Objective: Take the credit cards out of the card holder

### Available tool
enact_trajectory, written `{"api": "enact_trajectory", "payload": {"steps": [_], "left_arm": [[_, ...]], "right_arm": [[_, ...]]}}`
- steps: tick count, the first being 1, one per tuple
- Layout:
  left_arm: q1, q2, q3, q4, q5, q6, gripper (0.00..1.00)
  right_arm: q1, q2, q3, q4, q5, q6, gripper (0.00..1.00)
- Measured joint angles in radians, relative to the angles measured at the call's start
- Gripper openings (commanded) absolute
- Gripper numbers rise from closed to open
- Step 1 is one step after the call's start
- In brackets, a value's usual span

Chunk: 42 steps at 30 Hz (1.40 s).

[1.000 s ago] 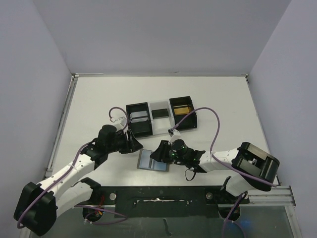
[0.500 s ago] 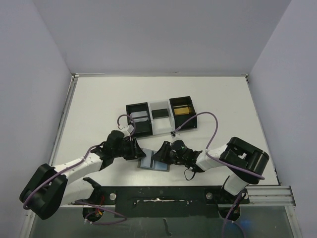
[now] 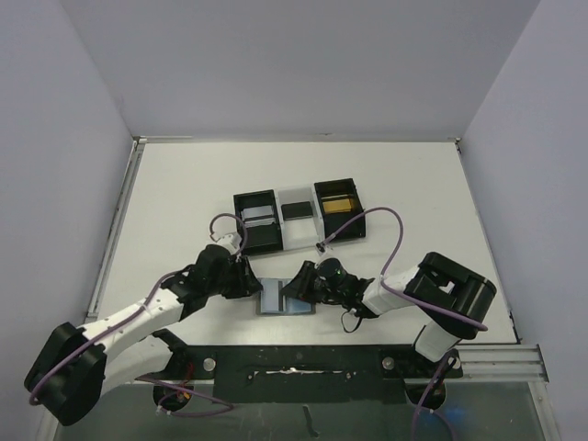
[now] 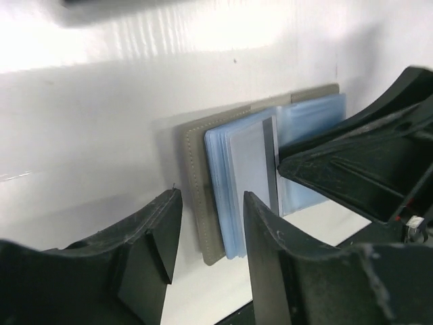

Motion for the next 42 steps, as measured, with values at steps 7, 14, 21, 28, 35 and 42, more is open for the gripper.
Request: {"api": "enact_trajectory", "payload": {"steps": [7, 14, 21, 28, 35, 42], "left_arm": [[0.001, -0.222, 0.011, -0.09, -0.12, -0.029, 0.4], [-0.008, -0.167, -0.033, 0.063, -0.006, -0.132, 0.36], [-0.031, -0.073, -0.033, 0.057, 0.0, -0.144, 0.37], [-0.033, -0.111, -0.033, 0.054, 0.009, -0.139, 0.4], [-0.036, -0.175, -0.016, -0.03, -0.044, -0.119, 0.44], [-0.036, -0.24, 0.007, -0.084, -0.079, -0.108, 0.44]], "right_arm": [[-0.001, -0.003, 0.024, -0.04, -0.013, -0.03, 0.26], [-0.002, -0.007, 0.025, -0.038, -0.025, -0.048, 0.31], [-0.031, -0.219, 0.006, -0.158, -0.029, -0.133, 0.41], [-0.063, -0.482, 0.055, -0.375, 0.069, -0.223, 0.44], [-0.054, -0.586, 0.076, -0.47, 0.143, -0.253, 0.46], [-0.019, -0.425, 0.13, -0.455, 0.116, -0.256, 0.4]]}}
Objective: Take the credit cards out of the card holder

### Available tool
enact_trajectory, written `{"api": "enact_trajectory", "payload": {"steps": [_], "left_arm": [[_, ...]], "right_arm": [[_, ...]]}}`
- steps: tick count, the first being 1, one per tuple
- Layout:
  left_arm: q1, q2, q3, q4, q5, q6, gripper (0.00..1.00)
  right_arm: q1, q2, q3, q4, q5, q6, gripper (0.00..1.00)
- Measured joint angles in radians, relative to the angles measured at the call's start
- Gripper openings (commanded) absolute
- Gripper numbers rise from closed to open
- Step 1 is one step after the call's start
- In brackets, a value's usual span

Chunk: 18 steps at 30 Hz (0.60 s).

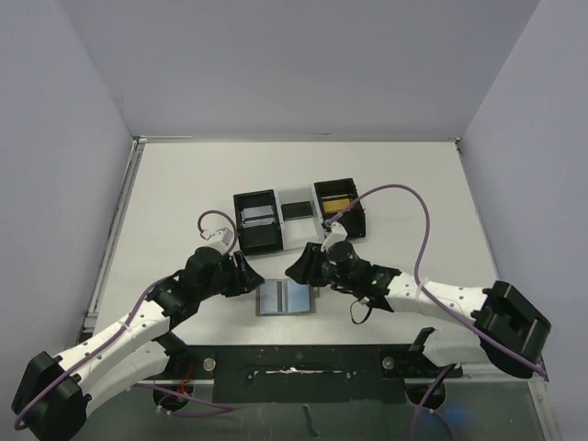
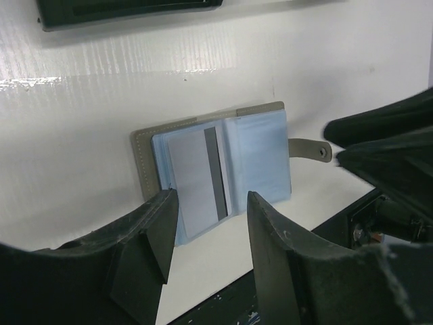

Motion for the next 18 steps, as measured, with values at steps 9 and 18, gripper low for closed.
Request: {"api": "enact_trajectory", "payload": {"steps": [9, 18], "left_arm": [[0.0, 0.048, 0.011, 0.02, 0.093, 0.022, 0.41], [-0.006, 0.182, 0.011, 0.084, 0.223, 0.057, 0.3]], "right_arm": [[0.017, 0.232, 0.028, 0.037, -0.074, 0.046, 0.36], [0.019, 0.311, -0.05, 0.228, -0.137, 0.128, 0.32]]}}
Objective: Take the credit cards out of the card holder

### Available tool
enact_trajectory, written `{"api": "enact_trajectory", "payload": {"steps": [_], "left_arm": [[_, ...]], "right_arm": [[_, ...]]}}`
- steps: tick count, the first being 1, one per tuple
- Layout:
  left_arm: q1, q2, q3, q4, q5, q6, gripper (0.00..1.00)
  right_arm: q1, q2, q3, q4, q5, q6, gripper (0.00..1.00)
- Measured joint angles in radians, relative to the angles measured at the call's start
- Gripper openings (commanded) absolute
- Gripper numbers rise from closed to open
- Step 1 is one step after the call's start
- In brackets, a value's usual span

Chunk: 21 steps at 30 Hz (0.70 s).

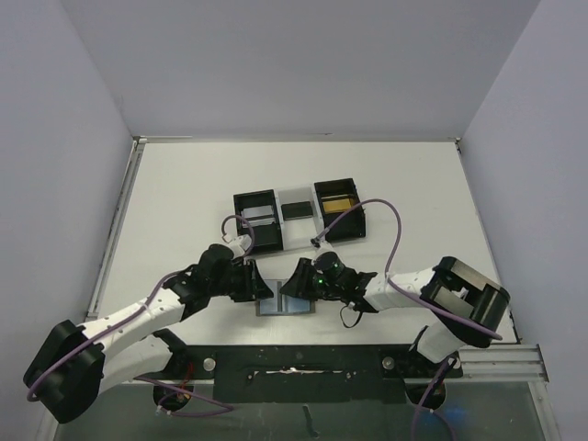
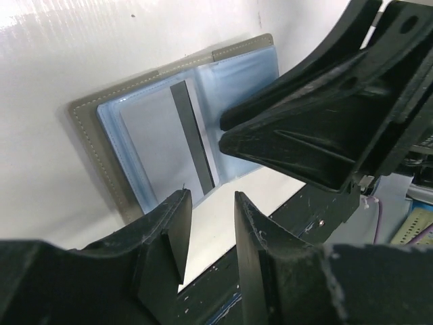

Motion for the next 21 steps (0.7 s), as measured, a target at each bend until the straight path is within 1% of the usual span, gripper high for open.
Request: {"api": "enact_trajectory", "payload": {"steps": [3, 6, 8, 10, 12, 18, 21], "left_arm": [[-0.002, 0.04, 0.0, 0.014, 0.009, 0.007, 0.31], [-0.002, 0.09, 0.0, 0.014, 0.002, 0.019, 0.3], [-0.002, 0.126, 0.0, 0.014, -0.003, 0.026, 0.26], [-0.003, 0.155, -0.001, 0.015, -0.007, 0.027, 0.19], [-0.003, 0.167, -0.004, 0.024, -0.008, 0.024, 0.14], [-0.009, 0.176, -0.01, 0.048, -0.014, 0.015, 0.13], [-0.009, 0.179, -0.012, 0.049, -0.021, 0.013, 0.13]], "right_arm": [[0.0, 0.052, -0.002, 0.029, -0.014, 0.024, 0.32], [0.0, 0.062, -0.002, 0.03, -0.014, 0.04, 0.33], [0.0, 0.062, -0.002, 0.029, -0.014, 0.046, 0.32], [-0.003, 0.063, -0.002, 0.029, -0.019, 0.048, 0.31], [-0.008, 0.068, -0.002, 0.029, -0.029, 0.047, 0.3], [-0.015, 0.089, -0.001, 0.048, -0.06, 0.047, 0.21], [-0.016, 0.089, -0.001, 0.047, -0.06, 0.046, 0.2]]}}
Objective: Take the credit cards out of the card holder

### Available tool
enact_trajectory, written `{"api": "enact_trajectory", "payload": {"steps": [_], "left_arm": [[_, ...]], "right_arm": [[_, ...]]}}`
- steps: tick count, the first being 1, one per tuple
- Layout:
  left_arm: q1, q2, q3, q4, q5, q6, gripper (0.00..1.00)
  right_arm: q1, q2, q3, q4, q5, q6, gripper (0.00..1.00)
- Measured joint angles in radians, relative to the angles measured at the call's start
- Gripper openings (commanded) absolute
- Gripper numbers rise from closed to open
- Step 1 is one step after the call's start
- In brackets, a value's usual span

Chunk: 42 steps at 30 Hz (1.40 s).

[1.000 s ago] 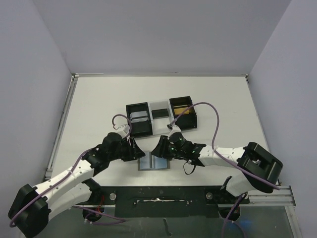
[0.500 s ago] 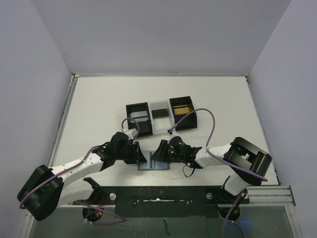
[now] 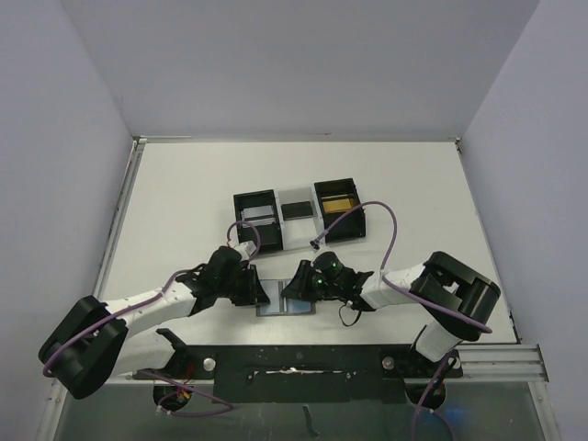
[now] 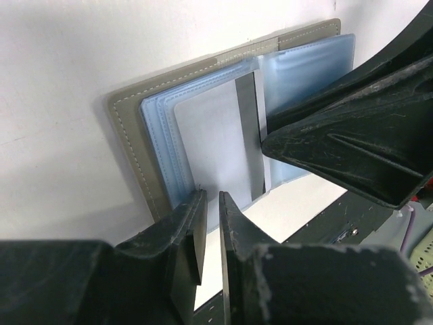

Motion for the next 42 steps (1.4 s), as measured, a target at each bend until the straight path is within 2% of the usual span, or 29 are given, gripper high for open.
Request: {"api": "enact_trajectory", "payload": {"steps": [3, 8, 13, 16, 37, 42], "left_arm": [[0.0, 0.004, -0.002, 0.006, 0.0, -0.003, 0.13], [0.0, 0.005, -0.015, 0.035, 0.001, -0.008, 0.13], [0.0, 0.005, -0.019, 0.042, 0.001, -0.008, 0.14], [0.0, 0.005, -0.025, 0.055, 0.0, -0.008, 0.14], [-0.005, -0.038, -0.046, 0.054, -0.055, -0.014, 0.14], [-0.005, -0.06, -0.05, 0.04, -0.074, -0.014, 0.23]], "right_arm": [[-0.005, 0.0, 0.0, 0.0, -0.007, -0.003, 0.24], [-0.01, 0.005, 0.002, 0.0, -0.017, -0.009, 0.2], [-0.014, 0.026, 0.017, -0.003, -0.024, -0.026, 0.05], [-0.019, 0.032, 0.031, -0.019, -0.024, -0.04, 0.0], [-0.062, -0.055, 0.029, -0.111, -0.057, -0.098, 0.0], [-0.077, -0.055, 0.026, -0.114, -0.069, -0.098, 0.0]]}}
